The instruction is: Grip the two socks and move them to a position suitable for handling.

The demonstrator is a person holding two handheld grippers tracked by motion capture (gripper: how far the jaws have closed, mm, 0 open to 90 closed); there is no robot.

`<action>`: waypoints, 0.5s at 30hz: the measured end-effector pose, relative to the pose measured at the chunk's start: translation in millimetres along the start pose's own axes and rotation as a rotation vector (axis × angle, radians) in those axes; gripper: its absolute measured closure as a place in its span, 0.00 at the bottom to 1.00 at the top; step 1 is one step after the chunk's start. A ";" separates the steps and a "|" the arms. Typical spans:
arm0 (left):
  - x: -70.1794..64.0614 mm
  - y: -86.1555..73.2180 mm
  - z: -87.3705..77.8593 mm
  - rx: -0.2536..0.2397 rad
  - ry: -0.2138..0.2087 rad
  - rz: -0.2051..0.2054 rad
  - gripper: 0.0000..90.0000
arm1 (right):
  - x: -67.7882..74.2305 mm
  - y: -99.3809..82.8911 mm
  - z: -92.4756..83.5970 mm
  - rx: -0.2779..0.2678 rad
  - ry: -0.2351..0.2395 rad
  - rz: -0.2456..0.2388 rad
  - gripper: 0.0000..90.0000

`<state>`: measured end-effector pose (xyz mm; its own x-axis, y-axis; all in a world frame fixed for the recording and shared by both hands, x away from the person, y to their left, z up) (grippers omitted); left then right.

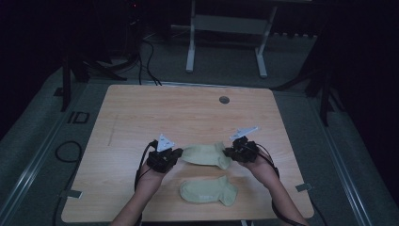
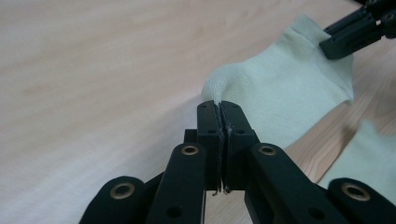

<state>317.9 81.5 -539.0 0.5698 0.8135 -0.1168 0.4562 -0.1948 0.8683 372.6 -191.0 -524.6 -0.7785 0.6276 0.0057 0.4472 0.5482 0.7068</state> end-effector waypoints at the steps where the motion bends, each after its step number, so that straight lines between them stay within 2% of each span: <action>1: 0.5 -5.5 5.4 0.013 -0.005 -0.008 0.97 | -0.6 -3.4 4.4 0.015 0.003 0.002 0.93; 6: 1.9 -20.4 22.1 0.043 -0.001 -0.031 0.97 | -7.5 -18.7 17.6 0.061 -0.002 0.022 0.93; 11: 2.4 -25.0 30.2 0.067 -0.005 -0.040 0.97 | -13.5 -23.8 18.7 0.061 -0.010 0.039 0.92; 15: 0.4 -27.6 33.2 0.093 -0.005 -0.023 0.96 | -14.4 -26.2 20.9 0.073 -0.027 0.040 0.89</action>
Point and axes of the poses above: each handheld gripper's, and its own axes: z roughly forward along the jaws, y roughly out of its top, x roughly to its left, the point moved 2 cm from there along z, roughly forward along the jaws, and after that the axes turned 8 degrees about -x, right-handed, at the moved point
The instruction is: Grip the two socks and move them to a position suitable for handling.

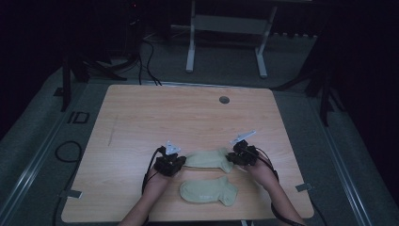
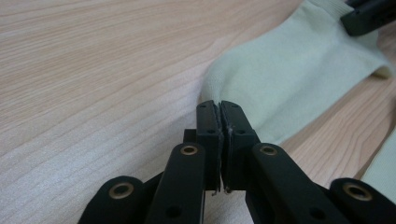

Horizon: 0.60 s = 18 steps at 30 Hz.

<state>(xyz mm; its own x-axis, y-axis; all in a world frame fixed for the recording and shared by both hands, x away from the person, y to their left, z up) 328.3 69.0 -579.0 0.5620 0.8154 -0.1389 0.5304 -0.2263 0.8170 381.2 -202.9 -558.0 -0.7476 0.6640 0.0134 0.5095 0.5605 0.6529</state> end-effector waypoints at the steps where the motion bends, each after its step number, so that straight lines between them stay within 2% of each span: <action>1: 0.7 -0.5 0.1 0.007 -0.007 -0.011 0.96 | 0.1 -0.5 0.5 0.006 -0.006 -0.004 0.88; 2: 1.4 -0.9 0.1 0.011 -0.014 -0.019 0.96 | 0.6 -1.1 1.4 0.010 -0.009 -0.006 0.85; 3: 1.8 -1.1 -0.8 0.015 -0.005 -0.006 0.91 | 0.8 -1.2 1.5 0.009 -0.011 -0.006 0.80; 5: 4.0 0.4 -5.4 0.011 0.015 0.019 0.74 | 0.2 -0.3 -0.5 0.005 -0.014 -0.007 0.71; 6: 5.9 1.9 -8.7 -0.001 0.021 0.013 0.71 | -0.4 1.0 -3.4 -0.009 -0.016 -0.005 0.66; 8: 8.8 5.5 -14.4 -0.023 0.036 0.005 0.67 | -0.1 3.4 -8.3 -0.024 -0.040 -0.013 0.62; 10: 8.3 11.2 -21.2 -0.066 0.031 0.023 0.67 | 2.5 6.2 -11.8 -0.035 -0.041 -0.027 0.62; 13: 5.5 17.1 -24.5 -0.071 0.036 0.041 0.67 | 8.6 11.5 -15.8 -0.062 -0.022 -0.027 0.64; 15: 2.8 18.2 -24.1 -0.074 0.017 0.053 0.75 | 15.6 15.8 -15.9 -0.076 0.004 -0.035 0.69; 17: -1.1 17.1 -20.3 -0.060 -0.004 0.068 0.85 | 22.4 17.7 -13.5 -0.075 0.028 -0.053 0.81; 18: -2.8 15.7 -17.5 -0.048 -0.016 0.074 0.88 | 26.0 17.8 -11.7 -0.073 0.036 -0.058 0.84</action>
Point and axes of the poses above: each handheld gripper's, and its own axes: z roughly forward along the jaws, y roughly out of its top, x roughly to its left, the point moved 2 cm from there along z, roughly forward along the jaws, and after that the axes turned 8 degrees about -x, right-handed, at the moved point
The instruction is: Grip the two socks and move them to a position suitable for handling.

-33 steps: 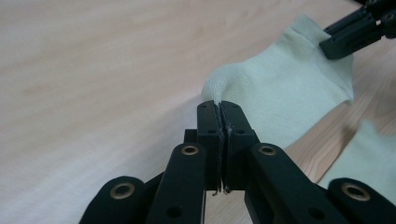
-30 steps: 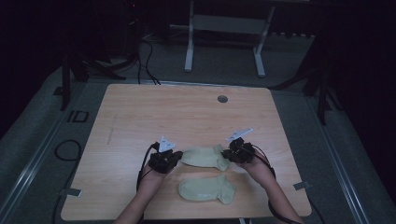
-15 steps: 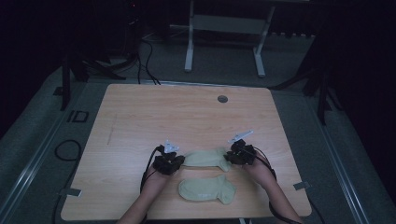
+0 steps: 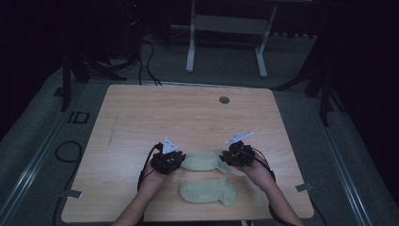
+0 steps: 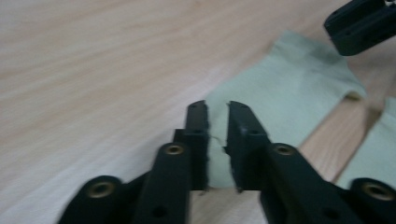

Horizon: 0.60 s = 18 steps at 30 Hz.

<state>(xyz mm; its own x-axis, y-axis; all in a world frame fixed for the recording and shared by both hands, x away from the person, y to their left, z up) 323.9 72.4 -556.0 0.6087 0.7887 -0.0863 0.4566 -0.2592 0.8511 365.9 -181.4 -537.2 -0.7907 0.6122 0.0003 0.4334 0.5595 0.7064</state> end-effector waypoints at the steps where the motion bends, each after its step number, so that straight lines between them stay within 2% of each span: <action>1: -1.4 -1.7 3.1 0.015 -0.001 0.007 0.91 | 3.4 -0.3 2.2 0.007 0.012 -0.007 0.86; 4: -0.9 -8.0 12.8 0.056 0.000 0.000 0.91 | 10.3 -4.6 8.4 0.032 0.038 -0.026 0.86; 7: 1.7 -13.7 19.2 0.079 0.014 -0.008 0.91 | 8.3 -11.9 14.1 0.064 0.016 -0.035 0.83; 9: 2.4 -16.4 19.7 0.072 0.008 -0.022 0.91 | 4.3 -17.9 16.3 0.078 0.006 -0.036 0.81; 11: 0.8 -17.7 18.7 0.068 -0.004 -0.031 0.91 | -1.7 -21.3 13.9 0.059 0.020 -0.023 0.81; 13: -2.0 -19.0 17.6 0.068 -0.005 -0.016 0.91 | -6.1 -23.8 11.7 0.055 0.010 -0.023 0.80; 18: -5.4 -20.0 17.3 0.066 -0.020 -0.019 0.91 | -14.6 -29.1 6.6 0.050 0.007 -0.010 0.79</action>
Point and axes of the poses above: each handheld gripper's, and its own axes: z roughly forward along the jaws, y roughly out of its top, x roughly to its left, the point moved 2 cm from there along z, roughly forward along the jaws, and after that the axes turned 8 degrees about -x, right-handed, at the moved point
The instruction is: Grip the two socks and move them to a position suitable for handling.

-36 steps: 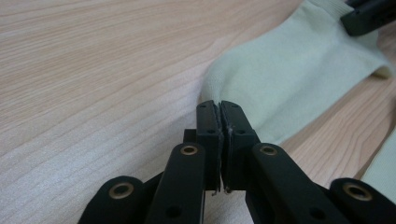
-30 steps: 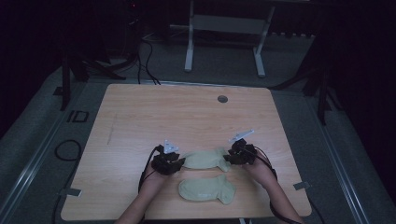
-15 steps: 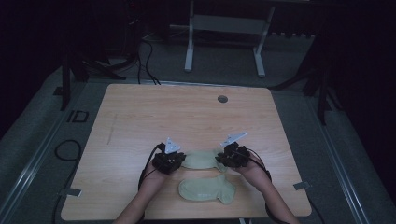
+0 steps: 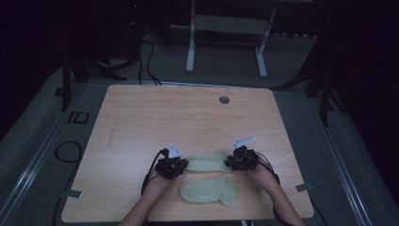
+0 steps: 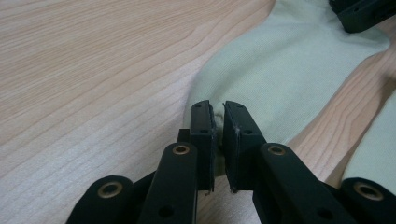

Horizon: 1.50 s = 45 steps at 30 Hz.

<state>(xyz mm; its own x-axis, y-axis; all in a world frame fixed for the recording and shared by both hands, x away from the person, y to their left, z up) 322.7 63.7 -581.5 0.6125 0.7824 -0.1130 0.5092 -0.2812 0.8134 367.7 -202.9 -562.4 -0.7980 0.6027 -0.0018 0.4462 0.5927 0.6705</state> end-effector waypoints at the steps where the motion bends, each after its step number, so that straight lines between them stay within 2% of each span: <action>1: 0.4 0.4 0.4 0.001 -0.003 -0.002 0.91 | 0.0 -0.3 -0.3 0.000 -0.002 0.007 0.79; 4: -0.1 1.9 1.0 -0.009 -0.023 -0.010 0.90 | 1.6 1.4 0.1 0.010 -0.008 0.000 0.78; 6: -0.6 3.6 -0.9 -0.021 -0.030 -0.009 0.83 | 3.9 3.8 -0.7 0.013 -0.003 0.002 0.77; 9: -1.5 7.5 -9.9 -0.053 -0.048 -0.026 0.71 | 8.3 7.8 -5.1 -0.006 0.013 0.000 0.75; 13: -6.9 11.4 -25.1 -0.062 -0.047 -0.010 0.58 | 15.2 13.8 -15.4 -0.048 0.026 0.000 0.69; 15: -9.9 11.7 -34.1 -0.062 -0.036 -0.001 0.53 | 19.0 14.8 -20.0 -0.064 0.033 -0.001 0.66; 17: -12.5 10.2 -42.8 -0.063 -0.049 -0.010 0.51 | 24.8 13.8 -24.8 -0.068 0.036 -0.013 0.66; 19: -15.5 7.7 -50.1 -0.058 -0.044 0.000 0.48 | 30.3 11.8 -29.2 -0.072 0.034 -0.031 0.65; 24: -23.2 -0.7 -62.1 -0.049 -0.058 -0.002 0.48 | 42.0 3.4 -42.8 -0.095 0.043 -0.036 0.65; 26: -29.2 -4.8 -65.5 -0.044 -0.069 0.020 0.48 | 48.4 -4.7 -47.0 -0.100 0.051 -0.042 0.65; 31: -37.3 -13.4 -66.3 -0.030 -0.085 0.025 0.48 | 58.4 -24.0 -49.0 -0.063 0.055 -0.043 0.66; 32: -38.8 -15.8 -65.3 -0.021 -0.094 0.022 0.48 | 58.9 -26.9 -48.8 -0.058 0.053 -0.044 0.66; 33: -39.3 -17.2 -64.8 -0.016 -0.092 0.027 0.48 | 59.8 -31.4 -48.7 -0.051 0.057 -0.030 0.66; 38: -39.7 -23.5 -63.0 0.007 -0.087 0.015 0.48 | 59.5 -46.3 -46.6 -0.022 0.049 -0.019 0.66; 43: -39.2 -28.9 -60.8 0.037 -0.093 0.017 0.50 | 58.3 -51.0 -46.6 -0.027 0.040 -0.005 0.67; 45: -39.8 -30.7 -59.2 0.042 -0.096 0.019 0.53 | 58.1 -51.3 -46.7 -0.029 0.039 -0.003 0.67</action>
<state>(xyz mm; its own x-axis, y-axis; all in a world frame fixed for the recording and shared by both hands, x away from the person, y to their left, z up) 246.9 74.1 -568.2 0.6765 0.7202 -0.1538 0.5208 -0.3202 0.7914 279.6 -223.3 -562.2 -0.8149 0.5790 0.0244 0.4321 0.5790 0.6915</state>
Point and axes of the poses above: each handheld gripper's, and its own axes: z roughly forward along the jaws, y roughly out of its top, x roughly to its left, the point moved 2 cm from there along z, roughly forward along the jaws, and after that the axes turned 8 degrees about -x, right-handed, at the moved point
